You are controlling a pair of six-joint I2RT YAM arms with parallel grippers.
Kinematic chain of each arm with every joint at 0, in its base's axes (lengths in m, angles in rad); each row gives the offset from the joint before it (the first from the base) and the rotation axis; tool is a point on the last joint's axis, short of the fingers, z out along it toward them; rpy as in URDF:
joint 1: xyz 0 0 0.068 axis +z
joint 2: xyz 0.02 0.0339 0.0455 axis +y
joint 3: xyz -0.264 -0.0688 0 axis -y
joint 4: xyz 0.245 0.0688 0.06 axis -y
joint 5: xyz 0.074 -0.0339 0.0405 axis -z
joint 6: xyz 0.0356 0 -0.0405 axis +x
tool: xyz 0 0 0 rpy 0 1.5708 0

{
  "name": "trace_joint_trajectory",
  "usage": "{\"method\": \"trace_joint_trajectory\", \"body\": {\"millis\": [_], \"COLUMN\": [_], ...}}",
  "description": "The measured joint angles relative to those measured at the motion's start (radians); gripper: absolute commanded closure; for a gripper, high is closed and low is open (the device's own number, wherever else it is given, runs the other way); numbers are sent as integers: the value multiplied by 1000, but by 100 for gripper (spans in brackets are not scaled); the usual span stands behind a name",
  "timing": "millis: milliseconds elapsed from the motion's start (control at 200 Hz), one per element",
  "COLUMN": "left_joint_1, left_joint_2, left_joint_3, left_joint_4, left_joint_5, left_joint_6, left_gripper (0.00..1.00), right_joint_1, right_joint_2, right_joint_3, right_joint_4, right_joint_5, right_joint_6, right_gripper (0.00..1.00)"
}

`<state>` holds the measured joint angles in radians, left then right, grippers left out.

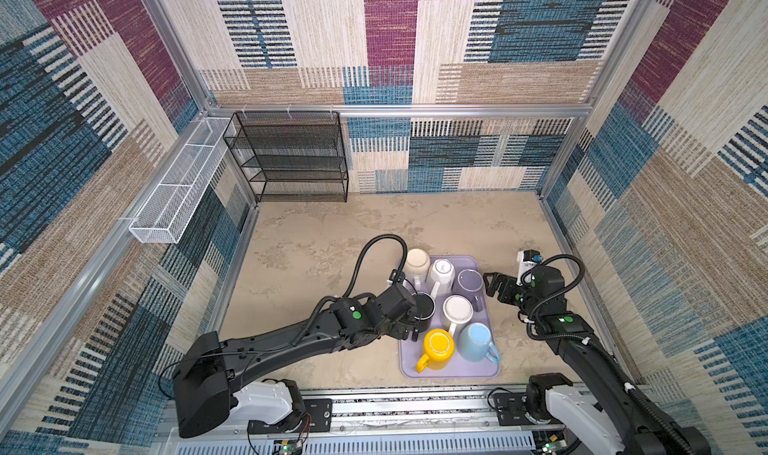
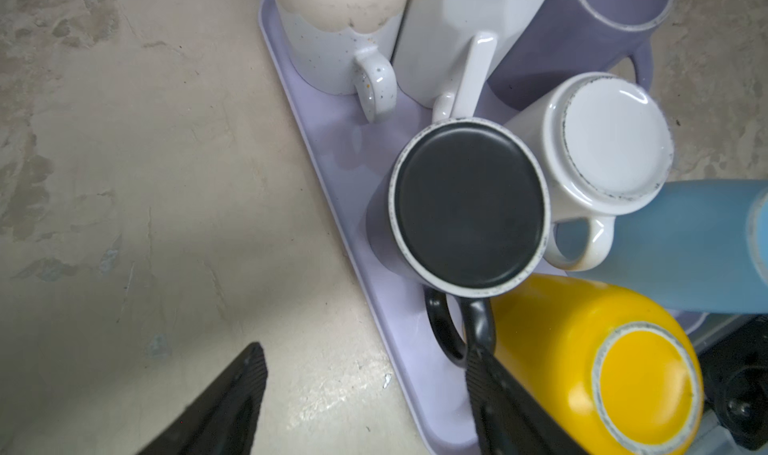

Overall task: Turn the mug right side up
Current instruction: 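Reach the left gripper toward the upside-down black mug while the right arm approaches, then lower the left gripper over the black mug and close on its rim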

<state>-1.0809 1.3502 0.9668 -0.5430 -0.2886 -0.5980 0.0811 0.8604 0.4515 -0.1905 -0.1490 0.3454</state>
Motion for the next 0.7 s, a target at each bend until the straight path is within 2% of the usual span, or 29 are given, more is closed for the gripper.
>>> {"method": "trace_joint_trajectory", "body": {"millis": [65, 145, 215, 581, 696], "left_joint_1": [-18, -37, -47, -70, -80], "left_joint_2": [35, 73, 96, 158, 183], "left_joint_3": [23, 46, 51, 65, 76], "left_joint_4": [-2, -1, 0, 14, 23], "left_joint_5": [-1, -7, -18, -12, -6], "left_joint_6": [-8, -16, -27, -51, -54], "left_gripper": [26, 35, 38, 39, 43], "right_joint_1": [0, 0, 0, 0, 0], "right_joint_2": [-2, -3, -5, -29, -27], "right_joint_3": [0, 0, 0, -6, -6], "right_joint_4": [0, 0, 0, 7, 7], "right_joint_5": [-1, -5, -8, -24, -24], "right_joint_6": [0, 0, 0, 0, 0], "right_gripper": [0, 0, 0, 0, 0]}}
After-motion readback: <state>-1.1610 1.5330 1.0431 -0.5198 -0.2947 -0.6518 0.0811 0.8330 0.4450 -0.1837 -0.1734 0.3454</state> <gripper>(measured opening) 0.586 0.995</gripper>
